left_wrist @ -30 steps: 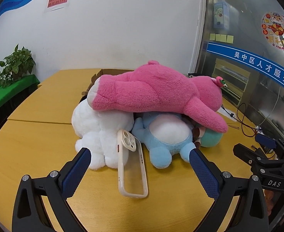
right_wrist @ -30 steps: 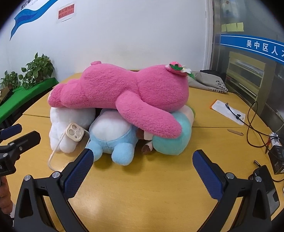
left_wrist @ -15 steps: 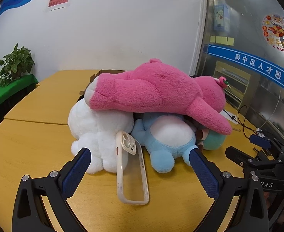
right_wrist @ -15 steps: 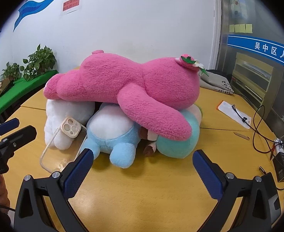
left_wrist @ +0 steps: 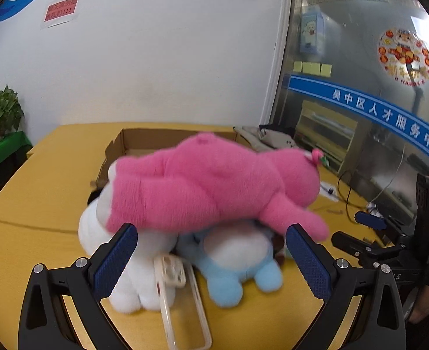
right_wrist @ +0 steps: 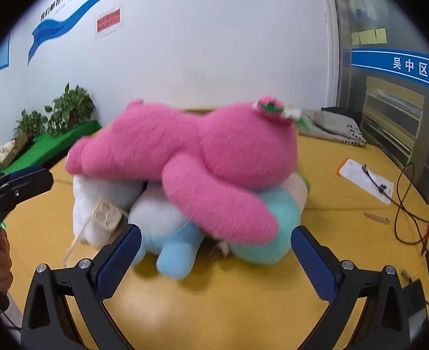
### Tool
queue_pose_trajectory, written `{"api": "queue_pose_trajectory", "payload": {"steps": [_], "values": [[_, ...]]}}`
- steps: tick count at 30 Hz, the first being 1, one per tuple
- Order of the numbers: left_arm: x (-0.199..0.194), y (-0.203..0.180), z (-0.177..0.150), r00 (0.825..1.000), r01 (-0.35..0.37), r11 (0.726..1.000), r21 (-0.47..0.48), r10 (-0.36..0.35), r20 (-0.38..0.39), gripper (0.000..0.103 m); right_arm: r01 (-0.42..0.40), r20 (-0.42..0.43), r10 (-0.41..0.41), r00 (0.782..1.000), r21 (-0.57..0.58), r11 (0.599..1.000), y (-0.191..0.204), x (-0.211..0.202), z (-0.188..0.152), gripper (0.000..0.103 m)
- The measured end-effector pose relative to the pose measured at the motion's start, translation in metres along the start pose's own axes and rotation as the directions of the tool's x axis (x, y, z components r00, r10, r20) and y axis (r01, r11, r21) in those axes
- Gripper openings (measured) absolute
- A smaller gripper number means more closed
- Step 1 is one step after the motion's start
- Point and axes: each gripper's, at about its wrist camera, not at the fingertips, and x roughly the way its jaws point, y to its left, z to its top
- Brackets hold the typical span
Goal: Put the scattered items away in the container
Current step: 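Close both grippers on the pink bear's body, then lift the pink bear with both grippers, lower it into the box, open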
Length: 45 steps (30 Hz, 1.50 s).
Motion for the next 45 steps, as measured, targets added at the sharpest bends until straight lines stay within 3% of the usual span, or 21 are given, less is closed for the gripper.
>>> {"api": "queue_pose_trajectory", "payload": {"steps": [8,13,16,19,21,23,24,31,35,40,45], "values": [[0.068,0.007,0.071,0.988,0.115,0.993,-0.038,-0.118,-0.103,0.103,-0.047,0.036,0.046,0.998,0.011,0.999,-0.045,0.019,0.084,0.103],[0.127,0.022,0.077,0.974,0.066,0.995,-0.07,-0.08,-0.21,0.103,-0.073,-0.017,0.074,0.997,0.02,0.997,-0.067,0.068,0.111,0.103],[0.154,0.038,0.07,0.953,0.094,0.984,-0.152,-0.133,-0.271,0.103,-0.056,-0.077,0.058,0.995,0.033,0.998,-0.076,0.111,0.111,0.103],[0.158,0.043,0.065,0.954,0.101,0.983,-0.151,-0.139,-0.265,0.103,-0.094,-0.105,0.104,0.989,0.092,0.991,-0.086,0.138,0.102,0.102],[0.159,0.039,0.063,0.953,0.109,0.986,-0.128,-0.141,-0.268,0.093,-0.126,-0.11,0.14,0.984,0.13,0.983,-0.091,0.144,0.096,0.1],[0.16,0.034,0.061,0.953,0.098,0.989,-0.108,-0.124,-0.275,0.087,-0.164,-0.122,0.184,0.975,0.153,0.974,-0.09,0.15,0.087,0.079],[0.16,0.032,0.06,0.955,0.091,0.99,-0.104,-0.117,-0.274,0.082,-0.174,-0.117,0.193,0.974,0.157,0.972,-0.088,0.151,0.083,0.076],[0.147,0.027,0.061,0.961,0.092,0.991,-0.098,-0.114,-0.253,0.052,-0.152,-0.03,0.158,0.987,0.154,0.976,-0.076,0.129,0.075,0.058],[0.123,0.028,0.067,0.968,0.117,0.987,-0.108,-0.138,-0.212,0.036,-0.154,0.044,0.149,0.988,0.159,0.975,-0.071,0.103,0.078,0.054],[0.092,0.028,0.094,0.981,0.149,0.987,-0.065,-0.156,-0.116,0.034,-0.142,0.141,0.123,0.982,0.13,0.981,-0.056,0.066,0.102,0.053],[0.083,0.037,0.149,0.985,0.166,0.986,-0.006,-0.166,-0.052,0.034,-0.138,0.247,0.109,0.963,0.103,0.985,-0.041,0.044,0.141,0.053]]}}
